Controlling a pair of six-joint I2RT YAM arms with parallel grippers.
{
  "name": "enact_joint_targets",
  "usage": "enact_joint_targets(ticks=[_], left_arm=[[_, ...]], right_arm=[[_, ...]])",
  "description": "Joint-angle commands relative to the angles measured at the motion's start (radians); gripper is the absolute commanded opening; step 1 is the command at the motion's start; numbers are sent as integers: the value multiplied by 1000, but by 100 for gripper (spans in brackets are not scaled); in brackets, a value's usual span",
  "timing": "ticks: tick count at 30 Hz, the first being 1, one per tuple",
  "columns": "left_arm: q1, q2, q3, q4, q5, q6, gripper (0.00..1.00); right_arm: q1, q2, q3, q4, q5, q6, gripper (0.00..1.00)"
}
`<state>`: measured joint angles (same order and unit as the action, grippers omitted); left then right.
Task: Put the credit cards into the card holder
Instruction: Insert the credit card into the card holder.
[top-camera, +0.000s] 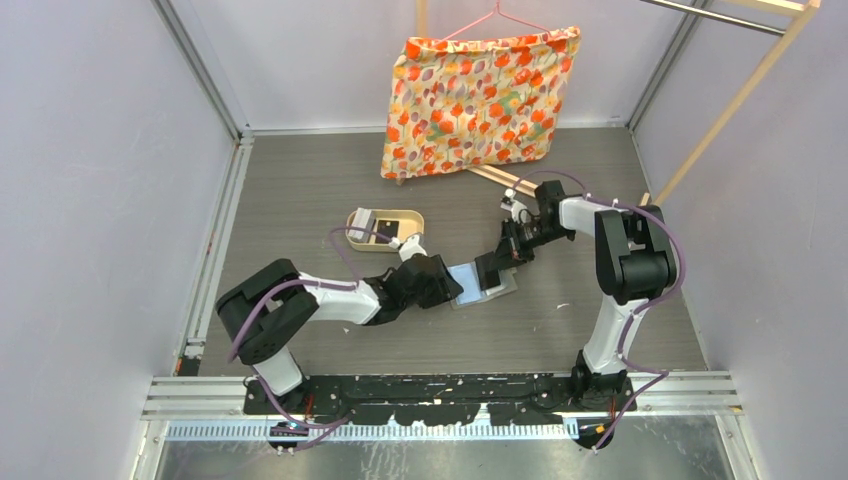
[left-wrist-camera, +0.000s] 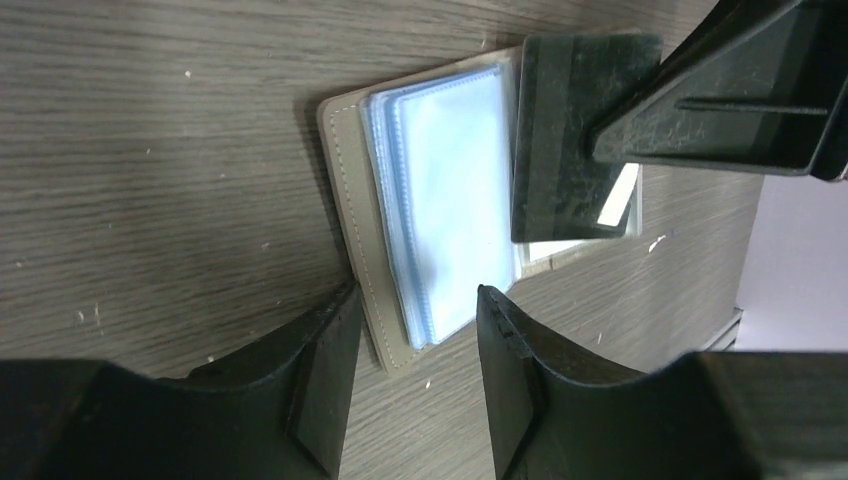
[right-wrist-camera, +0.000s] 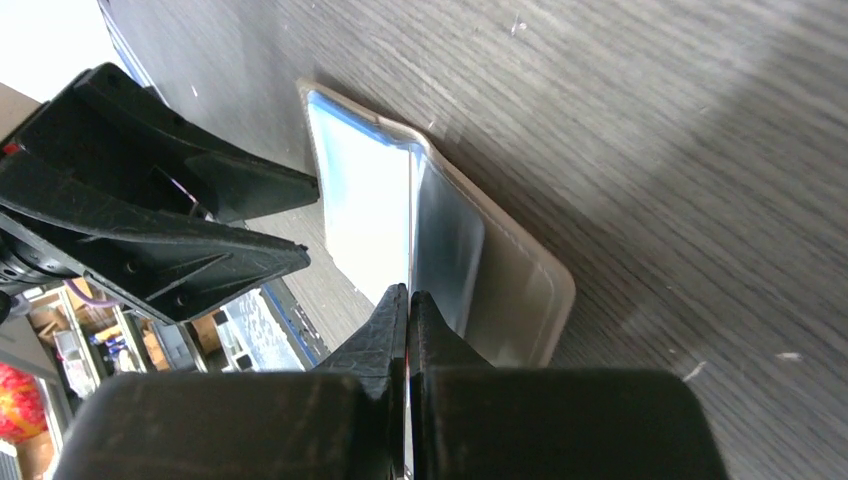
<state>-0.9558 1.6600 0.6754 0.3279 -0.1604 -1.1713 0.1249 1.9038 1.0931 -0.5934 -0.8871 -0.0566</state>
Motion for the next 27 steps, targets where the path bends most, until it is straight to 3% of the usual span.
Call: enact_joint_targets(ticks=[1, 7, 15, 27], left_arm=[[-1, 52, 33, -130, -50, 60, 48], [2, 75, 68, -202, -69, 85, 46], [2, 84, 87, -230, -76, 110, 46], [5, 98, 119, -260, -88, 144, 46]], right_arm=[[13, 3, 41, -67, -45, -58, 1], [16, 9, 39, -33, -59, 8, 1], [4, -22, -12, 57, 63, 127, 1], [-11, -56, -35, 35, 60, 181, 1]])
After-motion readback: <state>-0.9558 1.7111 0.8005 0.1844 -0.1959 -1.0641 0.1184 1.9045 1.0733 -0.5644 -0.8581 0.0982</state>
